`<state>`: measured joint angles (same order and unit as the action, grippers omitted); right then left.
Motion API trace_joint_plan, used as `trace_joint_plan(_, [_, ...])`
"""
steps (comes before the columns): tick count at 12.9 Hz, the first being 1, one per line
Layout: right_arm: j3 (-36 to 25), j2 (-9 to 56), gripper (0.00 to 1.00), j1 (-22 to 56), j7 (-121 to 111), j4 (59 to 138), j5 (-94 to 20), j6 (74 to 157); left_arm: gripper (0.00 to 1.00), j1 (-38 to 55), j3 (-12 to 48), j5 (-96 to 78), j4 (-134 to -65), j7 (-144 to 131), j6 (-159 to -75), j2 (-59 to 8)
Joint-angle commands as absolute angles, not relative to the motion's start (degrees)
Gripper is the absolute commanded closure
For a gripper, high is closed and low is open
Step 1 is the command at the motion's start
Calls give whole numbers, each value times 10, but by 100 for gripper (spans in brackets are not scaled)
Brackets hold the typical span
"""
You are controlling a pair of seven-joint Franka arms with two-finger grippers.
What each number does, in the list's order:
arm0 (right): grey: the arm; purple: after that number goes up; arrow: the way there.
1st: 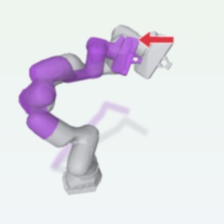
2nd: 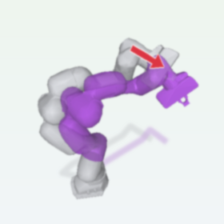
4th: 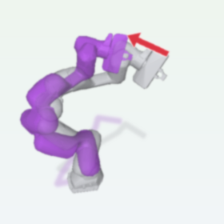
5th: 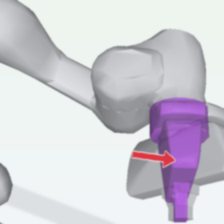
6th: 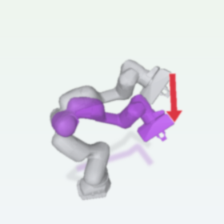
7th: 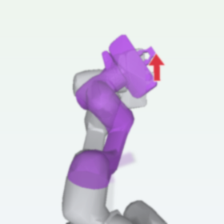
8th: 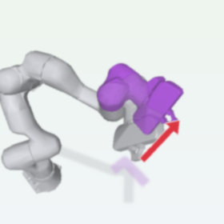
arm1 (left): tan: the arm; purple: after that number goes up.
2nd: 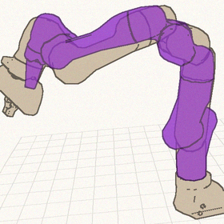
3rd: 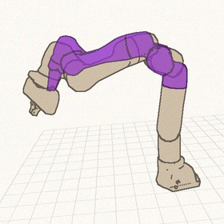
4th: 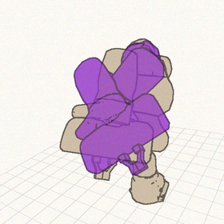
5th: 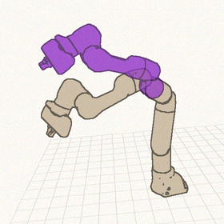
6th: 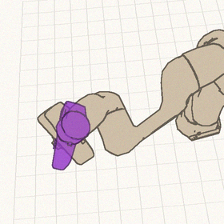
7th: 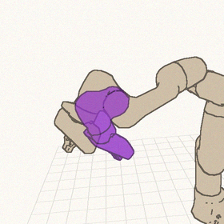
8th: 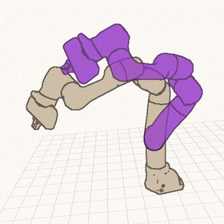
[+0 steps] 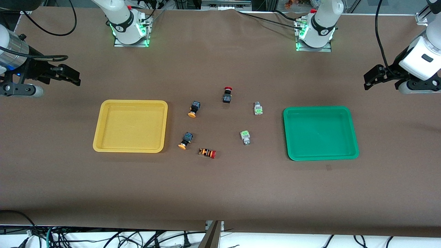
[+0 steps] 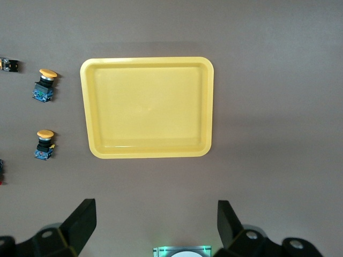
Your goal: Place green and yellow buttons in trays
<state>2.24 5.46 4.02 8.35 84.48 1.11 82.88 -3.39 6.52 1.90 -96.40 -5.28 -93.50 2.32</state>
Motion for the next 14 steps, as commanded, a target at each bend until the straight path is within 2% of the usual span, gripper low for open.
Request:
trace_joint_plan(1, [28, 62, 0, 33, 76, 826, 15, 819, 0, -28, 57, 6, -971, -38, -940, 28])
trace_joint_plan(4, [33, 69, 0, 39, 83, 825, 18, 822, 0, -29, 62, 6, -960, -38, -924, 15])
trace_joint_plan(9, [34, 164, 0, 77, 83, 828, 13, 859, 0, -29, 64, 6, -961, -40, -893, 9])
trace_joint_plan(11, [34, 205, 0, 105, 103, 831, -20, 911, 0, -27, 76, 5, -962, -40, -852, -24])
trace_joint_plan(12, [34, 226, 0, 115, 161, 831, -41, 933, 0, -27, 98, 5, -962, -43, -842, -64])
trace_joint_plan(14, [34, 257, 0, 161, 269, 848, -68, 985, 0, -23, 144, 3, -959, -81, -879, -140])
